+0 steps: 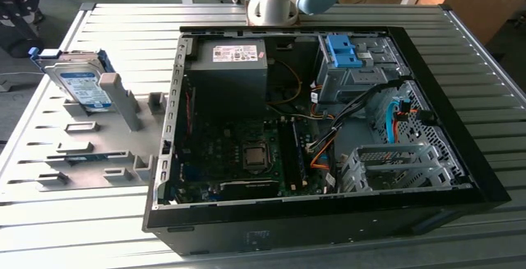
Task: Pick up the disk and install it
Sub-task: 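Pick up the disk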
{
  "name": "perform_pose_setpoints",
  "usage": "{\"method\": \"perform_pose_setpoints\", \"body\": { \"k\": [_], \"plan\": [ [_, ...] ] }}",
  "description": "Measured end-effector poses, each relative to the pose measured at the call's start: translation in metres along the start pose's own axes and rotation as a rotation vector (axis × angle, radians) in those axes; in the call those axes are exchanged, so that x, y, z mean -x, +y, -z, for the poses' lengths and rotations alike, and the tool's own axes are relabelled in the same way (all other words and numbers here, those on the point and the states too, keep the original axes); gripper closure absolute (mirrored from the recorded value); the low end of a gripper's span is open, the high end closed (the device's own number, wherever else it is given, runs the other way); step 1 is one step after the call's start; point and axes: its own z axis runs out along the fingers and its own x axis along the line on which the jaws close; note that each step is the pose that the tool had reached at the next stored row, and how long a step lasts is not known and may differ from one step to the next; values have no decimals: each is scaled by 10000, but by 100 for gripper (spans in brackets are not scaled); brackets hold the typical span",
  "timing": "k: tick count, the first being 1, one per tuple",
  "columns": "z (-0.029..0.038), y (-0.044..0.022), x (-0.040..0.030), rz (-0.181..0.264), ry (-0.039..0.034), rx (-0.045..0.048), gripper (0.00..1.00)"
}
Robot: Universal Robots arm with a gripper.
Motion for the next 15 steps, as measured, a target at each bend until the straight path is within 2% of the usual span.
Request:
{"method": "perform_pose_setpoints", "body": {
  "k": [4, 15],
  "plan": [
    [0, 0, 0, 599, 27, 13, 89],
    [-1, 0, 0, 1903, 85, 40, 89]
  ]
}}
